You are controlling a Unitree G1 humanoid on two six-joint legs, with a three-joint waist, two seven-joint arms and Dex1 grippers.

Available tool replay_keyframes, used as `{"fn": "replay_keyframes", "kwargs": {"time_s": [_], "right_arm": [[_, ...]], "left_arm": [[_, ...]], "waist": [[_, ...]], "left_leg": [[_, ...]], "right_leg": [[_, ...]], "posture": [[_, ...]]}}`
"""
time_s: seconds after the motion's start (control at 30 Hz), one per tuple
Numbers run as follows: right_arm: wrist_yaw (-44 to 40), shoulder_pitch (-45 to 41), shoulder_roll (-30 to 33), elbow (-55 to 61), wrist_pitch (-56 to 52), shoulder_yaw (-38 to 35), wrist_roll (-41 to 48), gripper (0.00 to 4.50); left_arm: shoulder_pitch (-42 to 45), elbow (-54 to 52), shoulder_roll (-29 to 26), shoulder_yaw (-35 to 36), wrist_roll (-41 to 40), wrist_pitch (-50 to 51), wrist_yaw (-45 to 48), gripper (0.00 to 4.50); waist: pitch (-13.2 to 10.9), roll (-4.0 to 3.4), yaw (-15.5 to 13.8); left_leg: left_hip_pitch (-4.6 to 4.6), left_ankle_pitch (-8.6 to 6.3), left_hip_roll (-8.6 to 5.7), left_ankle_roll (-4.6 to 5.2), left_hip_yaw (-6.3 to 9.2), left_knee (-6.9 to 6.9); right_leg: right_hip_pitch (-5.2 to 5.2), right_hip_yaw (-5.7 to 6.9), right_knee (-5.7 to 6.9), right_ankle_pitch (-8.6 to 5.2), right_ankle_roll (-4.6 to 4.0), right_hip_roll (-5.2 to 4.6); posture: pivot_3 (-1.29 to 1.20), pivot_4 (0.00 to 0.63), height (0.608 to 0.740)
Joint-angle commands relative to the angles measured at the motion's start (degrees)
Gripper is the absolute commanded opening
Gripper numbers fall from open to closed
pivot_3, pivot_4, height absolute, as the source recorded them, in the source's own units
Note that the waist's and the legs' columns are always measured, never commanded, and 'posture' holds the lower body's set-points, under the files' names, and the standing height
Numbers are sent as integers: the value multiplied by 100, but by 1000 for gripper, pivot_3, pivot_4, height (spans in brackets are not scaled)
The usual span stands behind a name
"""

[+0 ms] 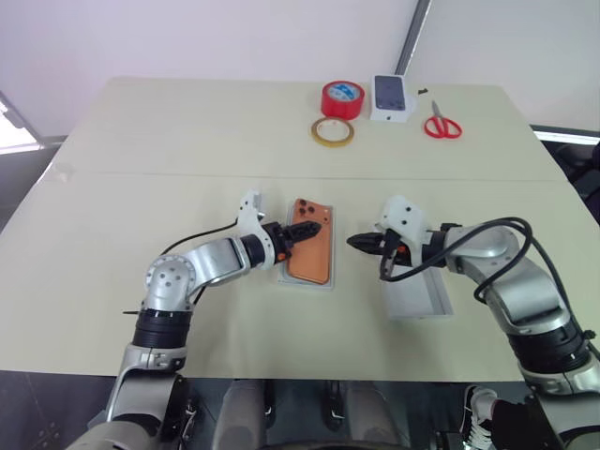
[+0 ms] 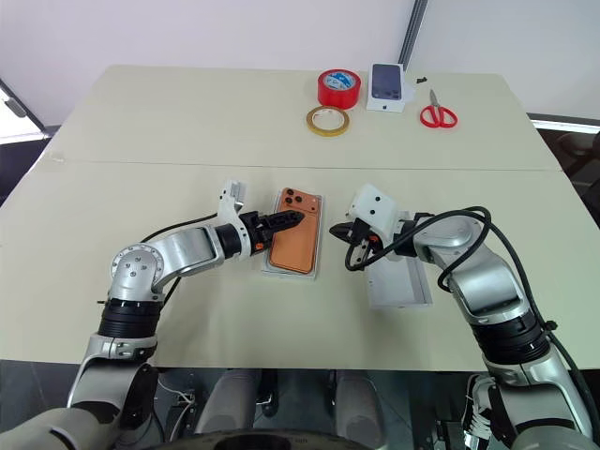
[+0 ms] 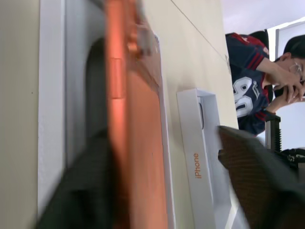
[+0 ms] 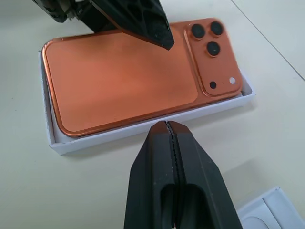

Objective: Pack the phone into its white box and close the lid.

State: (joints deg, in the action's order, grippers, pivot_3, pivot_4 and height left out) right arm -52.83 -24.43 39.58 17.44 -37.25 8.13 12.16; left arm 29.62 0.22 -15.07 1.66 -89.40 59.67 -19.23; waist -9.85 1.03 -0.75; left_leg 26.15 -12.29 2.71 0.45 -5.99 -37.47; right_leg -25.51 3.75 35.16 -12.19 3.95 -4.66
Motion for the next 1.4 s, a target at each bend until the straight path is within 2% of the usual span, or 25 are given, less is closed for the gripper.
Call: {"fn": "replay_keyframes", "kwargs": {"time_s": [0.03, 0.2, 0.3, 0.37, 0.47, 0.5, 0.7, 0.83, 0.97, 1.2, 1.4], "right_arm": [[41, -73, 66, 29, 85, -97, 26, 0], [81, -158, 80, -89, 151, -40, -57, 0], [356, -405, 57, -413, 23, 183, -423, 0], [469, -541, 20, -589, -50, 295, -566, 0], [532, -736, -46, -760, -141, 470, -714, 0], [552, -812, -69, -821, -174, 547, -777, 0], [633, -1203, -224, -962, -256, 1152, -1236, 0], [772, -1396, -405, -1061, -284, 1622, -1697, 0], [747, -1433, -555, -1067, -244, 1892, -1914, 0], [565, -1366, -541, -860, -223, 1917, -2009, 0], [107, -861, 117, -15, -368, 1660, -1853, 0]], "left_arm": [[104, -318, -232, 212, -18, 142, 24, 4370], [91, -733, -678, 268, -84, 347, 97, 4370], [-35, -1133, -1324, 396, 218, 506, 250, 4370], [-79, -1236, -1562, 442, 379, 492, 366, 4370], [-57, -1387, -1898, 293, 1217, 317, 743, 3579], [-45, -1452, -2012, 180, 1585, 251, 921, 2910], [59, -1503, -2235, -706, 3272, -49, 1938, 27], [253, -1282, -2109, -1434, 4290, -237, 2558, 27], [365, -1137, -1890, -1853, 4869, -235, 3097, 27], [457, -1154, -1427, -2153, 5409, -89, 3708, 27], [696, -1082, -433, -2406, 5486, 86, 4079, 27]], "waist": [[0, 0, 8], [0, 0, 6], [-1, 1, 24], [-1, 1, 16], [-1, 1, 0], [-1, 1, 1], [-1, 1, 9], [-1, 0, 8], [-1, 0, 12], [0, 0, 0], [0, -2, -128]], "left_leg": [[-8, 0, 0, 0, 0, 2], [-30, -1, 3, 0, -3, 12], [-32, -1, 3, -1, -4, 12], [-44, -1, 4, -2, -9, 17], [-44, -1, 4, -2, -9, 20], [-43, -1, 3, -2, -10, 19], [-44, -2, 3, -4, -17, 22], [-41, -2, 6, -4, -17, 25], [-41, -2, 6, -4, -19, 25], [-42, -2, 7, -3, -18, 21], [-31, -12, 2, 17, -15, 4]], "right_leg": [[6, 0, 0, -1, 0, 0], [17, -1, 0, -1, -1, 0], [18, -1, 0, -1, -1, -1], [21, -3, 0, -2, -2, -2], [22, -2, -1, -2, -2, -3], [21, -2, -1, -2, -2, -3], [20, -3, -4, -2, -3, -6], [15, -3, -4, -2, -3, -7], [15, -3, -3, -2, -3, -8], [17, -3, -1, -2, -2, -7], [23, -2, -1, -6, 6, -23]], "posture": [[0, 150, 740], [0, 150, 740], [0, 150, 740], [0, 150, 740], [0, 150, 740], [0, 150, 740], [0, 150, 740], [0, 150, 740], [0, 150, 740], [0, 150, 740], [0, 150, 740]]}}
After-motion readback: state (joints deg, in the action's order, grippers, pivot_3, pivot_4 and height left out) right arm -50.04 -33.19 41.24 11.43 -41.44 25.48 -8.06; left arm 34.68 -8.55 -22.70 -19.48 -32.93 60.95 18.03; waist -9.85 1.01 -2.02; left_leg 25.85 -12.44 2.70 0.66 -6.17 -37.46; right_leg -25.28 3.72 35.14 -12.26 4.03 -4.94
